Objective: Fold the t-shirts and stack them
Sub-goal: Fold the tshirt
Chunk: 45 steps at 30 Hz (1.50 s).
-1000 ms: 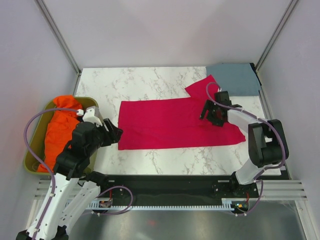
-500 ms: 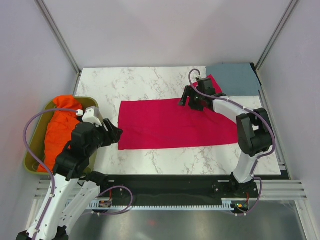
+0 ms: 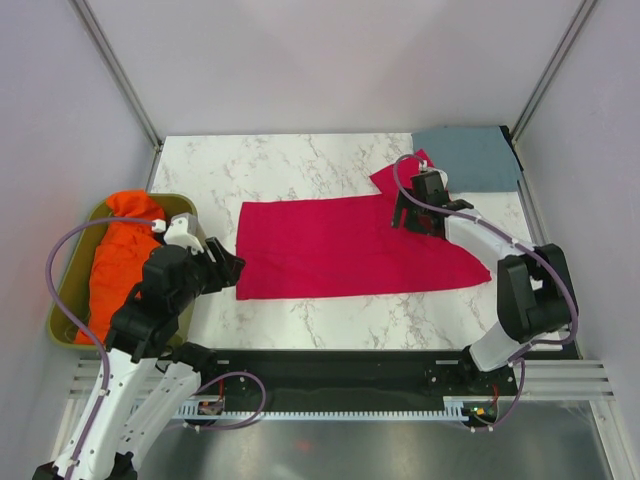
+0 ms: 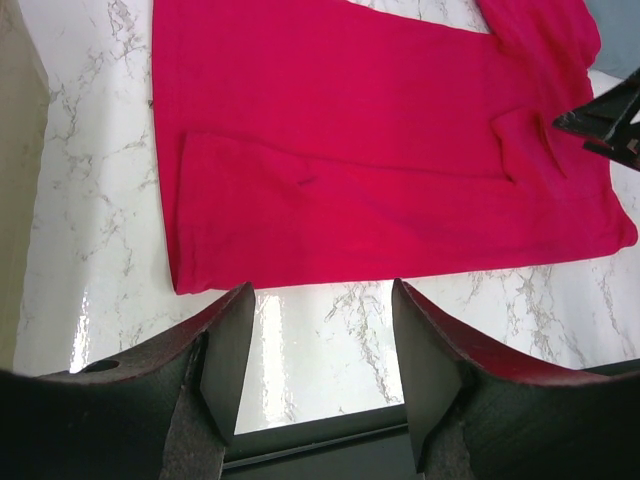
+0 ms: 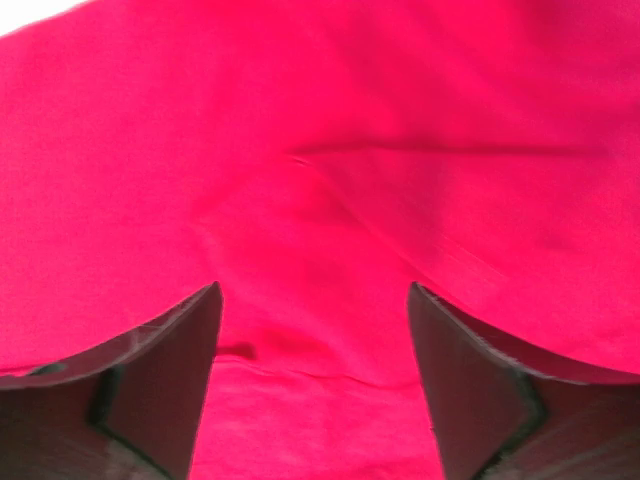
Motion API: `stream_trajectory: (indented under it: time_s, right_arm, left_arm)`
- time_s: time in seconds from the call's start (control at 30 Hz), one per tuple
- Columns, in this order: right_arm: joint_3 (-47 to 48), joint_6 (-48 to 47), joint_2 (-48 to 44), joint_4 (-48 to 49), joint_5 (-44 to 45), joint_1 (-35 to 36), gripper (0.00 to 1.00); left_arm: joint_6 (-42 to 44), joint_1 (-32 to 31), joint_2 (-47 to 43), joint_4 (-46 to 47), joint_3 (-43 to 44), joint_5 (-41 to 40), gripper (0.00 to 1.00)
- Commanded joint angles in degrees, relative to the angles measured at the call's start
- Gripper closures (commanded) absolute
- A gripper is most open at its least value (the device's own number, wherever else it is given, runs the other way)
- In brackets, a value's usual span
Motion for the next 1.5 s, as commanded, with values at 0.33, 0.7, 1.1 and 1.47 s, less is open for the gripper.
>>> stream_trajectory:
  time_s: [0.33,0.7,1.1,1.47]
  right_arm:
    - [-8.34,2.72,-3.09,-1.94,10.05,-3.66,0.43]
    - [-8.70,2.55,0.88,1.23,9.44,-4.97,0.58]
    - [-7.20,0.62,3.51,3.43,7.07,-7.87,0.74]
    - [-0.88,-2.01,3.78,-0.87,7.94,-7.87,0.84]
  left_arm:
    - [2.03,-0.09,1.01,1.79,-0.16,-0.97,0.36]
    - [1.94,-0.09,1.27,1.62,-0.07,-1.15,0.37]
    - [1.76,-0.09,1.80,1.53,-0.16,-1.50,0.37]
    - [1.59,-0.09,2.06,1.44,0.02,-2.03,0.37]
